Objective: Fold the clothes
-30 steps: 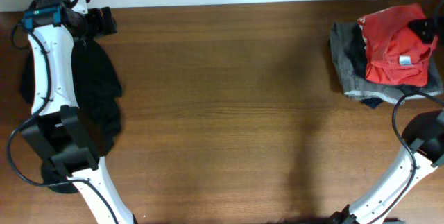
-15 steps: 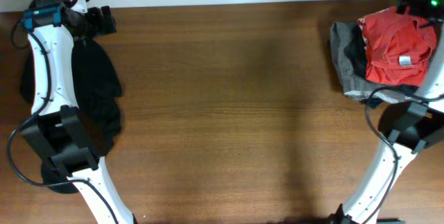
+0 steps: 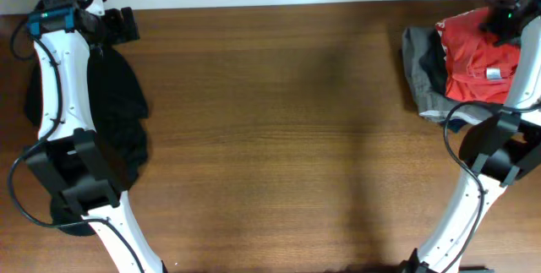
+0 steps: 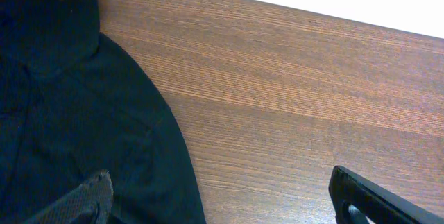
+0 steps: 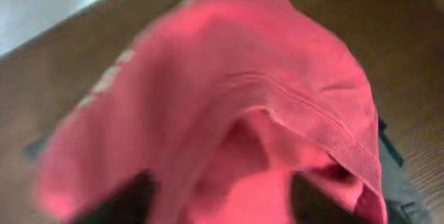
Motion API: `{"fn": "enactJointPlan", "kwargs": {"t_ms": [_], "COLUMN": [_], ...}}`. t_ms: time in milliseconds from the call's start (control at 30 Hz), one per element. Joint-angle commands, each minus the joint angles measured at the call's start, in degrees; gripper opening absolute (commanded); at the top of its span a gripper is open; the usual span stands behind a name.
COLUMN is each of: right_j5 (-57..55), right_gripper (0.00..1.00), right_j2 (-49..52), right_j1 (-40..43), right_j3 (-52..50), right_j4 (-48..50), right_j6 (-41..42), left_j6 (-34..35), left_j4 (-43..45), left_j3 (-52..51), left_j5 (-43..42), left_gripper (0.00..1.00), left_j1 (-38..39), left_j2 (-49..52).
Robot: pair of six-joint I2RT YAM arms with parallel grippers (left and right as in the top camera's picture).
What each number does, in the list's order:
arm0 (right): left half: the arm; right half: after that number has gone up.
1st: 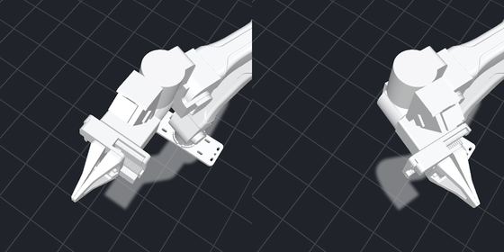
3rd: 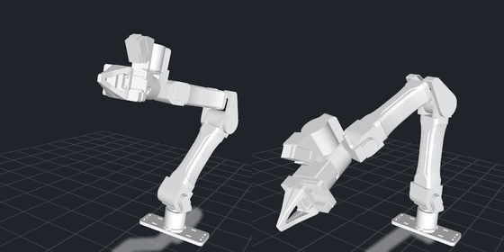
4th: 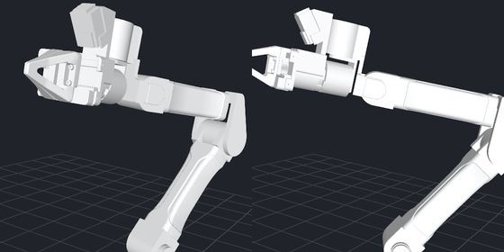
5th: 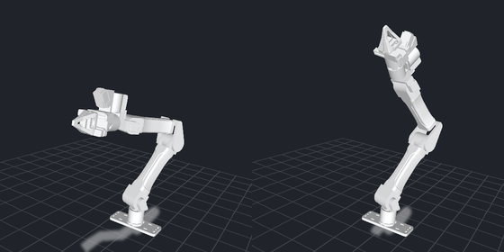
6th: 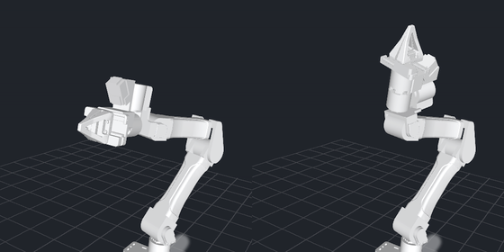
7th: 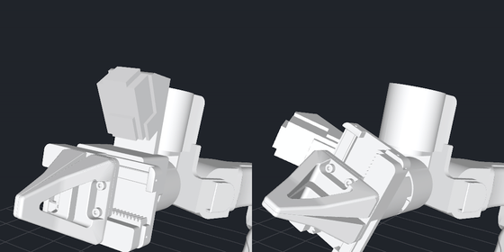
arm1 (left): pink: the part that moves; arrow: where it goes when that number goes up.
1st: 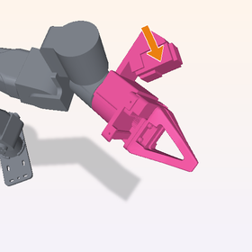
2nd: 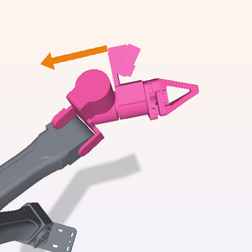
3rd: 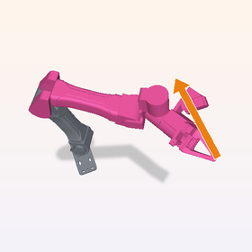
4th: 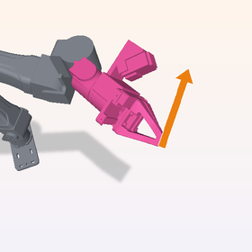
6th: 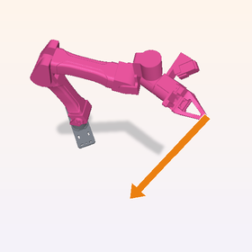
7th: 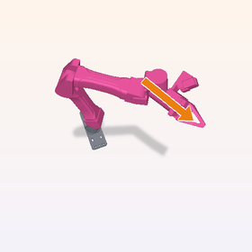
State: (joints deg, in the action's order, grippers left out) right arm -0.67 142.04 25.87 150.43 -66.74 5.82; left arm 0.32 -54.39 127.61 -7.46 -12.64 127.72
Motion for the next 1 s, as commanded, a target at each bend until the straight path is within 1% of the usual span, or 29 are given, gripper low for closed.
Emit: {"fn": "enactJointPlan", "kwargs": {"t_ms": [0, 133, 167, 300, 433, 567, 667, 767, 867, 967], "right_j5": [-0.59, 3.08, 4.11, 5.05, 6.23, 6.67, 7.8, 7.78, 7.8, 7.69], "right_gripper": [0.05, 0.04, 0.04, 0.04, 0.04, 0.04, 0.04, 0.04, 0.04, 0.07], "right_j2": [-0.11, -0.11, -0.11, -0.11, -0.11, -1.77, -4.0, -6.51, -8.7, -10.23], "right_j1": [0.46, 0.22, -0.09, -0.74, -0.68, -0.63, -0.63, -0.63, -0.63, -0.63], "right_j3": [-7.1, -17.07, -22.56, -33.33, -36.02, -34.23, -30.12, -24.04, -14.86, -5.44], "right_j4": [2.91, 8.31, 11.41, 18.16, 19.67, 19.19, 17.07, 13.64, 8.33, 2.6], "right_j6": [1.11, 1.09, 1.11, 1.14, 1.11, 1.05, 0.2, 0.17, -0.68, -2.45], "left_j6": [0.52, 0.52, 0.52, 0.52, 0.52, 0.52, 0.55, 0.55, 0.55, 0.55], "left_j4": [0.37, 0.37, 0.37, 0.35, 0.37, 0.35, 0.33, 0.33, 0.31, 0.31], "left_j3": [-0.5, -0.5, -0.5, -0.5, -0.5, -0.5, -0.5, -0.5, -0.5, -0.5], "left_j5": [0.44, 0.44, 0.44, 0.44, 0.44, 0.42, 0.39, 0.39, 0.39, 0.39], "left_gripper": [0.99, 0.99, 0.99, 0.99, 0.99, 0.99, 0.99, 0.99, 0.99, 0.99], "left_j1": [0.02, 0.02, 0.02, 0.02, 0.02, 0.02, 0.02, 0.02, 0.02, 0.02], "left_j2": [-1.09, -1.09, -1.09, -1.09, -1.09, -1.09, -1.09, -1.09, -1.09, -1.09]}}
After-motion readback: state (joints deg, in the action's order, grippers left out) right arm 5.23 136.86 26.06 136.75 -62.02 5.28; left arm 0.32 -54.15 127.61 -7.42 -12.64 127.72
